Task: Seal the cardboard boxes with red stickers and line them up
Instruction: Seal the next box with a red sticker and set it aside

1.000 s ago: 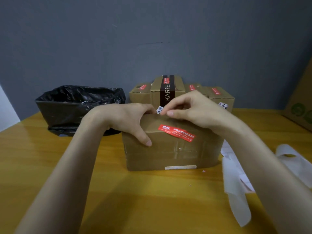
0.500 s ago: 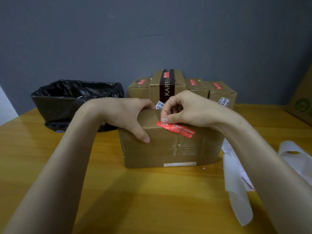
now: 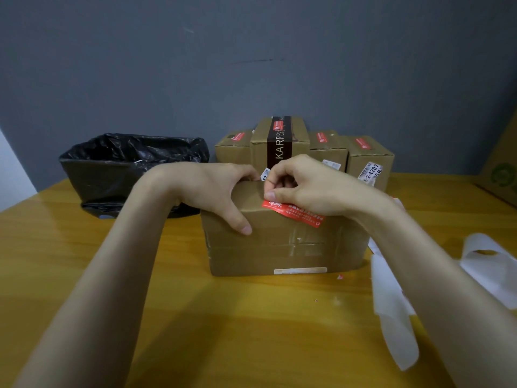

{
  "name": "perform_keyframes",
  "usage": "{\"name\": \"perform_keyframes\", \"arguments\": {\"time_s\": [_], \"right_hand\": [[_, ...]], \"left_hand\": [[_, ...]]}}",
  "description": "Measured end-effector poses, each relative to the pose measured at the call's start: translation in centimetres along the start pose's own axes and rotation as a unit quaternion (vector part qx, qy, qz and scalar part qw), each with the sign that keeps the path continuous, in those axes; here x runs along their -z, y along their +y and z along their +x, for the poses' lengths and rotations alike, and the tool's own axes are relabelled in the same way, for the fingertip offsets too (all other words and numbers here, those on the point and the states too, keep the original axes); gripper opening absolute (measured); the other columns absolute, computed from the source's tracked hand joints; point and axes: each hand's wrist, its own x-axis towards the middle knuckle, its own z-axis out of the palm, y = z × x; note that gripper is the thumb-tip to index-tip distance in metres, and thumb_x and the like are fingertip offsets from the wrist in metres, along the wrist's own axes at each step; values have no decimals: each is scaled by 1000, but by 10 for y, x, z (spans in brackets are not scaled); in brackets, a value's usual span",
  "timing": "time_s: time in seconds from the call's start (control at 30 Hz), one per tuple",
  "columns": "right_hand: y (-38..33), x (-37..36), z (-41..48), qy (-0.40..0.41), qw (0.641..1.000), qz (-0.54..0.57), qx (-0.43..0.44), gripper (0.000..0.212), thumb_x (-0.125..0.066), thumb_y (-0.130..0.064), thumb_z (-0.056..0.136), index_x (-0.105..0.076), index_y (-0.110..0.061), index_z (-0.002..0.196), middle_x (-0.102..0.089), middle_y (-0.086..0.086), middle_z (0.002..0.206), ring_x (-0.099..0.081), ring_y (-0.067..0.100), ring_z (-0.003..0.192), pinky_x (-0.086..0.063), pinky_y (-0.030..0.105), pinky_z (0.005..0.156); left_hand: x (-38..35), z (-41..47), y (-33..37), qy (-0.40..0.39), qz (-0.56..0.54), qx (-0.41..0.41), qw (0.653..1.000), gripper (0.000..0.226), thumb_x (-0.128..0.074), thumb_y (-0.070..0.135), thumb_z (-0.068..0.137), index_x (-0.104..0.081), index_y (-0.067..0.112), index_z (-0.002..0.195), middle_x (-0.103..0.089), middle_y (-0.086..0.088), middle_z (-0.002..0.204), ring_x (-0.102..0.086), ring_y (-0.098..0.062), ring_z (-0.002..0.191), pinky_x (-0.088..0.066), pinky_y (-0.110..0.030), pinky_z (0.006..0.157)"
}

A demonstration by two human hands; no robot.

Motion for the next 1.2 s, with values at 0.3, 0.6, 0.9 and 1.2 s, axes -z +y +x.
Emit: {"name": "perform_keyframes", "arguments": {"time_s": [0.3, 0.6, 0.9, 1.2], "right_hand": [[-1, 10, -8, -74, 997, -7, -5, 17, -51, -26, 94, -54, -30, 78, -52, -14, 74, -48, -7, 62, -37, 11, 58], [11, 12, -6, -14, 997, 65, 41, 17, -70, -16, 81, -68, -25, 95, -60, -9, 83, -52, -2, 71, -44, 14, 70], [11, 8, -3, 8, 996, 56, 63, 15, -71, -14, 79, -68, -27, 72, -62, -8, 84, -59, 12, 79, -47, 22, 74], [14, 19, -11, -9, 990, 125, 70, 14, -70, -3, 77, -68, -16, 73, -60, -5, 85, -57, 8, 83, -46, 10, 75]], "left_hand": [[0, -1, 0, -5, -19, 3, 1000, 84, -79, 37, 67, -31, 32, 135, -46, 16, 111, -51, -3, 95, -46, -15, 70], [0, -2, 0, 0, -18, 0, 1000, 84, -79, 36, 68, -31, 31, 136, -46, 14, 115, -51, -5, 100, -47, -16, 75], [0, -3, -1, 0, -30, -4, 1000, 79, -79, 37, 68, -34, 34, 132, -46, 21, 107, -51, -1, 95, -46, -15, 71], [0, -4, -2, 5, -41, -10, 999, 75, -78, 35, 69, -37, 35, 132, -47, 24, 107, -51, 4, 94, -46, -12, 68]]}}
